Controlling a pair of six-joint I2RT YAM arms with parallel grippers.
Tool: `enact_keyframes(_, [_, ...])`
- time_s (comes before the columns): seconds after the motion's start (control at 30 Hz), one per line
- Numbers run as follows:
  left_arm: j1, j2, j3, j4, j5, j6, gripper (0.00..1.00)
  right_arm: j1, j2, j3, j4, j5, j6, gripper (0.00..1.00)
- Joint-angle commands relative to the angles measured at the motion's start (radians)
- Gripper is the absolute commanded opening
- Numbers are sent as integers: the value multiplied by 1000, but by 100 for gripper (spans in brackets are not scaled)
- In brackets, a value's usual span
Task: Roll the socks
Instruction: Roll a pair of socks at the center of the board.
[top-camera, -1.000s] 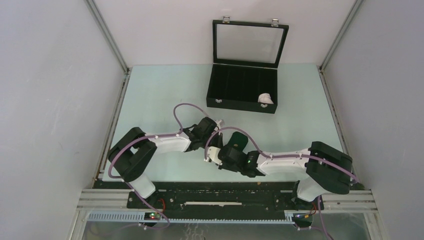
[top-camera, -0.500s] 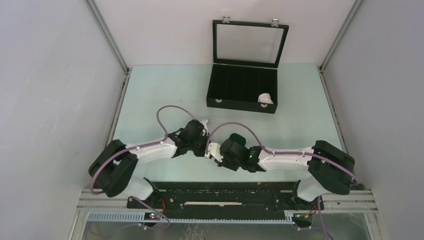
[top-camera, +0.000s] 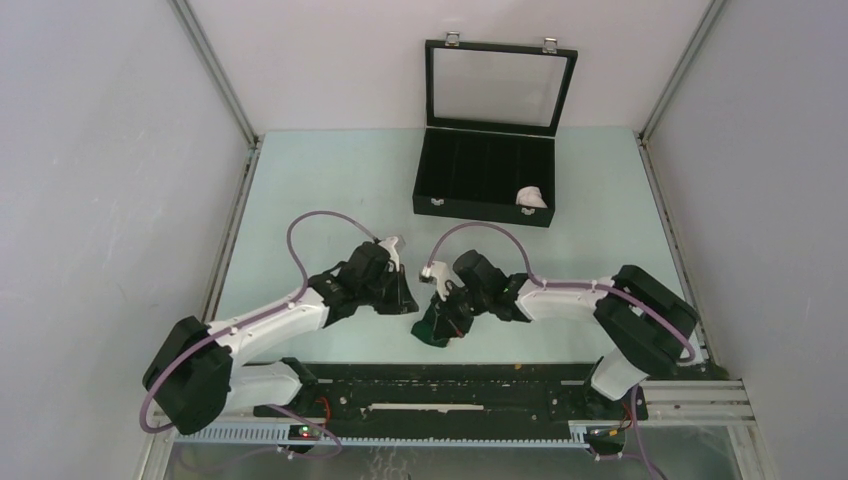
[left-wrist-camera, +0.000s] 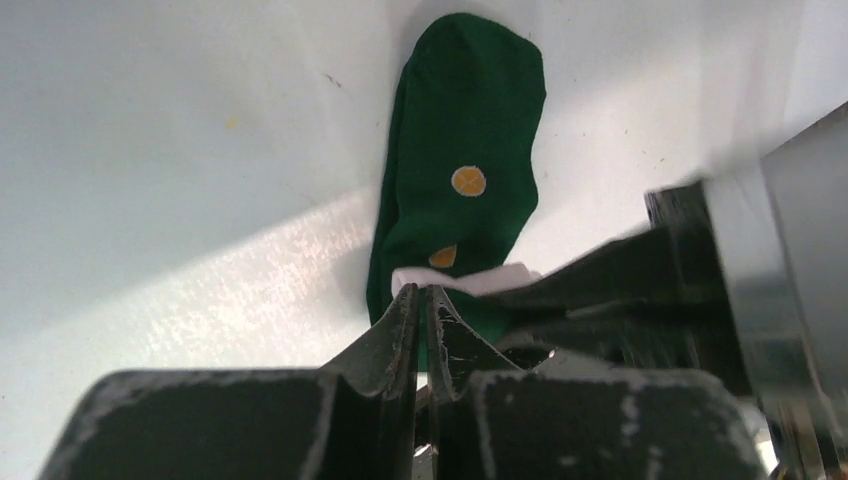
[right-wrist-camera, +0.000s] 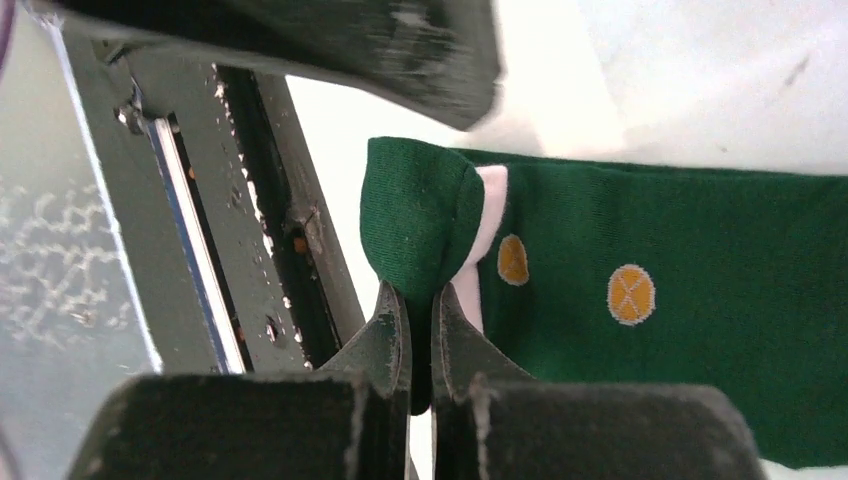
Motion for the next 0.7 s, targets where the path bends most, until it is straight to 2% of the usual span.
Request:
enact_keyframes(0.0, [5,-48,-18,-20,14,27,10,-77,68,37,56,-163,166,0])
enact_keyframes(0.3, [3,-32,-16,9,119,35,9,-128,191,47,115,-292,335,0])
enact_keyframes(0.67, [-41,46,11,23,170,43,8,-196,266,38,104,-305,499,0])
